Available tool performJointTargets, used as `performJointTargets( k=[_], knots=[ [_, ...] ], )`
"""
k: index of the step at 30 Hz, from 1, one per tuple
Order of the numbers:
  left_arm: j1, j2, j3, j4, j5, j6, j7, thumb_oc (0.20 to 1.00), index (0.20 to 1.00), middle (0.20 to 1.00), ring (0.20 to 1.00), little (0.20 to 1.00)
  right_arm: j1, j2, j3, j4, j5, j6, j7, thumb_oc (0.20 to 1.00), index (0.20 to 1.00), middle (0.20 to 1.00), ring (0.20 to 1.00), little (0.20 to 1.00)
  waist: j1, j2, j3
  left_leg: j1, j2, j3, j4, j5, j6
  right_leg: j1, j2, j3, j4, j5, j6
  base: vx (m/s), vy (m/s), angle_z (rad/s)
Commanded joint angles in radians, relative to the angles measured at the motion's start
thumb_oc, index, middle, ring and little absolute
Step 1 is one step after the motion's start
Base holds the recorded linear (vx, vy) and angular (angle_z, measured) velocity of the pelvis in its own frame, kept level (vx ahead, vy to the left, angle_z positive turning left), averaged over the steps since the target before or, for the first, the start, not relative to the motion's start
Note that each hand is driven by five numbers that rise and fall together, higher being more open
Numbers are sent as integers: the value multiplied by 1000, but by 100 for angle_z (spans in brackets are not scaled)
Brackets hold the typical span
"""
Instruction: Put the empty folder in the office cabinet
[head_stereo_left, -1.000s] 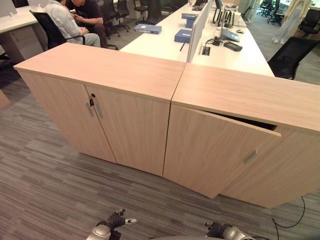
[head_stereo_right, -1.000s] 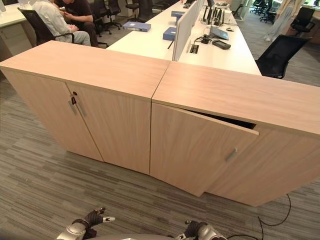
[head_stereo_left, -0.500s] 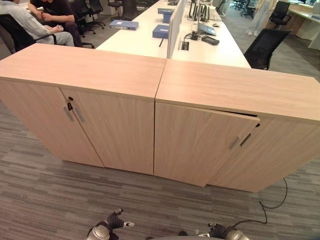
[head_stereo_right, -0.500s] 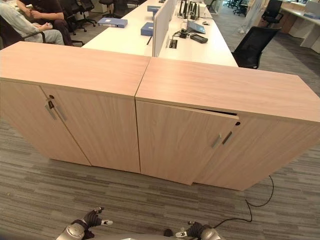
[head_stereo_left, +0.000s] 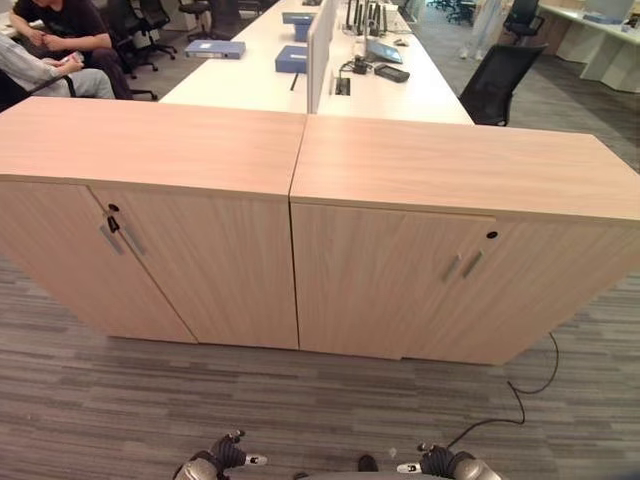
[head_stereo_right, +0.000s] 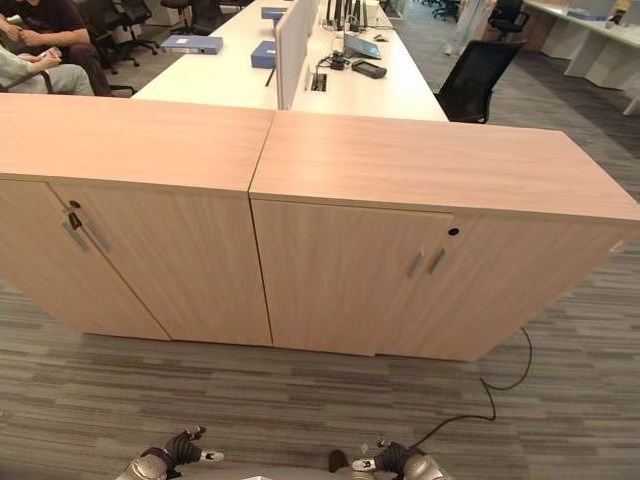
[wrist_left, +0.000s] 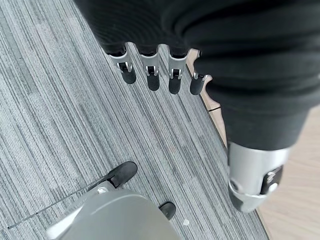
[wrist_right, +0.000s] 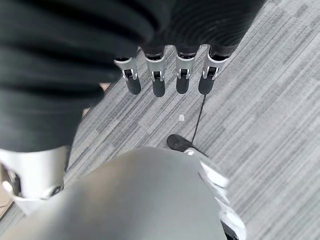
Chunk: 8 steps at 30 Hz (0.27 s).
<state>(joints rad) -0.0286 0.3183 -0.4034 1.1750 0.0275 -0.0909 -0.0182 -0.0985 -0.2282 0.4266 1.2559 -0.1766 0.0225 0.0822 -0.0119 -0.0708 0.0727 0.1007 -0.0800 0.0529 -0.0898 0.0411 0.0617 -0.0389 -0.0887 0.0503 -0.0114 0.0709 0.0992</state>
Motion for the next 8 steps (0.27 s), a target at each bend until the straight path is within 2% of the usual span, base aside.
performJointTargets(
  k=[1, 3, 5, 8],
  knots=[
    [-36, -7, 48, 30, 18, -11, -1, 1000, 1000, 1000, 1000, 1000, -34, -70, 61, 29, -30, 13, 2, 1000, 1000, 1000, 1000, 1000, 29, 41, 42, -38, 8, -65, 17, -111, 15, -14, -157, -283, 106, -2, 68, -94, -18, -22],
    [-25, 1, 70, 39, 19, -5, -5, 1000, 1000, 1000, 1000, 1000, -25, -65, 60, 44, -43, 13, 10, 1000, 1000, 1000, 1000, 1000, 52, 38, 28, -28, 13, -35, 12, -123, 12, 19, -218, -407, 109, 13, 72, 6, -20, -97],
    [-12, 2, 84, 55, 24, -2, -9, 1000, 1000, 1000, 1000, 1000, -2, -57, 34, 67, -32, 20, 11, 1000, 1000, 1000, 1000, 1000, 55, 14, 7, -14, 0, -30, 12, -132, 12, 40, -220, -395, 80, 36, 91, 97, -64, -88],
    [-2, 0, 91, 62, 25, -1, -7, 1000, 1000, 1000, 1000, 1000, 17, -61, 24, 71, -30, 22, 10, 1000, 1000, 1000, 1000, 1000, 51, 7, -5, -10, -3, -27, 12, -133, 11, 47, -213, -393, 54, 49, 100, 75, -66, -22]
  ],
)
